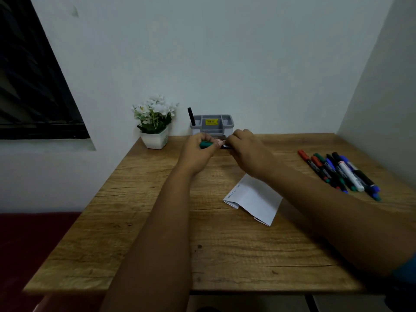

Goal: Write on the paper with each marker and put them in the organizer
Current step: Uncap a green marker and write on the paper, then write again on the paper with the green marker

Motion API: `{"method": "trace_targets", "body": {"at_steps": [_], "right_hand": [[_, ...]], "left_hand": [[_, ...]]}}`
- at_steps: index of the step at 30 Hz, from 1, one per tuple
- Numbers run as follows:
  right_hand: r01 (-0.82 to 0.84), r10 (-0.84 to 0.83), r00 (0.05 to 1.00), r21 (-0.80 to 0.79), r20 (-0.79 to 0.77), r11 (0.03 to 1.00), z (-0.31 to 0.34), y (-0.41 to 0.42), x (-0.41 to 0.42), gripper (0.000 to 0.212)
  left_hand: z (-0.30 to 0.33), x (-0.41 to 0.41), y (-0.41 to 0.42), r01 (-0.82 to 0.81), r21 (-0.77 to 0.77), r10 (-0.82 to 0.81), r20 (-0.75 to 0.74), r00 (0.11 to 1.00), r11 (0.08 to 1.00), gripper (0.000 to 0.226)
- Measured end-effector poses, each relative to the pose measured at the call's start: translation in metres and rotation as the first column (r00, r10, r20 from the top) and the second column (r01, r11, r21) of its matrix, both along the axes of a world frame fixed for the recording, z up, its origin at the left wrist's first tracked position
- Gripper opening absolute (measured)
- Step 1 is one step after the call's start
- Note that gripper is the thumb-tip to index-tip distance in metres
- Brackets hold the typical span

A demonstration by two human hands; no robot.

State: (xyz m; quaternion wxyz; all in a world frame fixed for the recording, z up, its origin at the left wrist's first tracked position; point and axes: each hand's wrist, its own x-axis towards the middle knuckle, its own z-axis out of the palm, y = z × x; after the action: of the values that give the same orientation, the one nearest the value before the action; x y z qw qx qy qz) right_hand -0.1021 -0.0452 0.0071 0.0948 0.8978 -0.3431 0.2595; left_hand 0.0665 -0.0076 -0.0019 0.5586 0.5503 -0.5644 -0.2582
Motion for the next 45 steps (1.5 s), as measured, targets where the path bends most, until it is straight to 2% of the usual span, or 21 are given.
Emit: {"method": "trace_targets", "body": {"at_steps": [3,5,6,8,11,15,17,21,24,29,35,37,39,42,43,45], "right_hand": [[-0.069,0.07,0.997,0.086,-0.012,0.994,0.008,-0.01,0.016,0.018],[-0.081,0.076,0.996,0.157,0.039,0.984,0.01,-0.021,0.027,0.019],[-0.086,0.064,0.992,0.201,0.112,0.976,0.011,-0.026,0.031,0.025],[-0.095,0.016,0.956,0.256,0.293,0.962,0.016,-0.04,0.038,0.052],[-0.121,-0.011,0.884,0.251,0.468,0.96,0.027,-0.063,0.042,0.087],[-0.088,0.004,0.811,0.115,0.586,0.989,0.039,-0.092,0.051,0.089],[-0.037,-0.033,0.779,0.099,0.626,0.994,0.042,-0.106,0.051,0.089],[0.106,-0.201,0.871,0.227,0.448,0.968,0.038,-0.131,0.045,0.091],[0.13,-0.243,0.91,0.324,0.337,0.937,0.032,-0.14,0.047,0.088],[0.227,-0.314,0.923,0.346,0.223,0.911,0.028,-0.139,0.046,0.053],[0.168,-0.271,0.863,0.265,0.426,0.95,0.041,-0.098,0.003,0.034],[0.219,-0.319,0.864,0.28,0.389,0.935,0.041,-0.08,-0.03,0.028],[0.355,-0.449,0.857,0.343,0.253,0.87,0.037,-0.065,-0.073,0.024],[0.576,-0.643,0.766,0.446,-0.003,0.685,0.027,-0.046,-0.131,0.018],[0.615,-0.674,0.737,0.465,-0.053,0.636,0.022,-0.039,-0.144,0.016],[0.63,-0.707,0.706,0.502,-0.051,0.593,0.01,-0.027,-0.16,0.011]], "left_hand": [[0.001,0.005,-0.004,-0.058,-0.05,0.048,-0.17,0.984,0.997,0.012],[0.003,0.005,-0.009,-0.081,-0.076,0.053,-0.314,0.948,0.994,0.02],[0.003,0.005,-0.011,-0.085,-0.081,0.048,-0.38,0.924,0.993,0.021],[-0.002,0.009,-0.016,-0.141,-0.077,0.092,-0.448,0.889,0.987,0.019],[-0.014,0.014,-0.024,-0.294,-0.049,0.253,-0.384,0.888,0.955,0.021],[-0.024,0.009,-0.031,-0.342,-0.074,0.309,-0.284,0.908,0.937,0.023],[-0.029,0.003,-0.032,-0.33,-0.068,0.311,-0.201,0.929,0.942,0.022],[-0.036,-0.004,-0.03,-0.251,-0.07,0.247,-0.065,0.967,0.965,0.022],[-0.034,-0.004,-0.028,-0.229,-0.075,0.228,-0.014,0.973,0.971,0.022],[-0.032,-0.009,-0.024,-0.216,-0.067,0.221,0.075,0.972,0.974,0.024],[-0.024,-0.017,-0.015,-0.193,-0.097,0.209,0.194,0.958,0.976,0.024],[-0.022,-0.022,-0.012,-0.175,-0.129,0.203,0.25,0.947,0.976,0.017],[-0.022,-0.031,-0.009,-0.133,-0.149,0.179,0.361,0.915,0.98,0.013],[-0.023,-0.043,-0.004,-0.067,-0.16,0.136,0.47,0.872,0.985,0.02],[-0.024,-0.046,-0.003,-0.052,-0.163,0.125,0.481,0.868,0.985,0.024],[-0.027,-0.052,0.0,-0.03,-0.15,0.1,0.485,0.869,0.988,0.028]]}}
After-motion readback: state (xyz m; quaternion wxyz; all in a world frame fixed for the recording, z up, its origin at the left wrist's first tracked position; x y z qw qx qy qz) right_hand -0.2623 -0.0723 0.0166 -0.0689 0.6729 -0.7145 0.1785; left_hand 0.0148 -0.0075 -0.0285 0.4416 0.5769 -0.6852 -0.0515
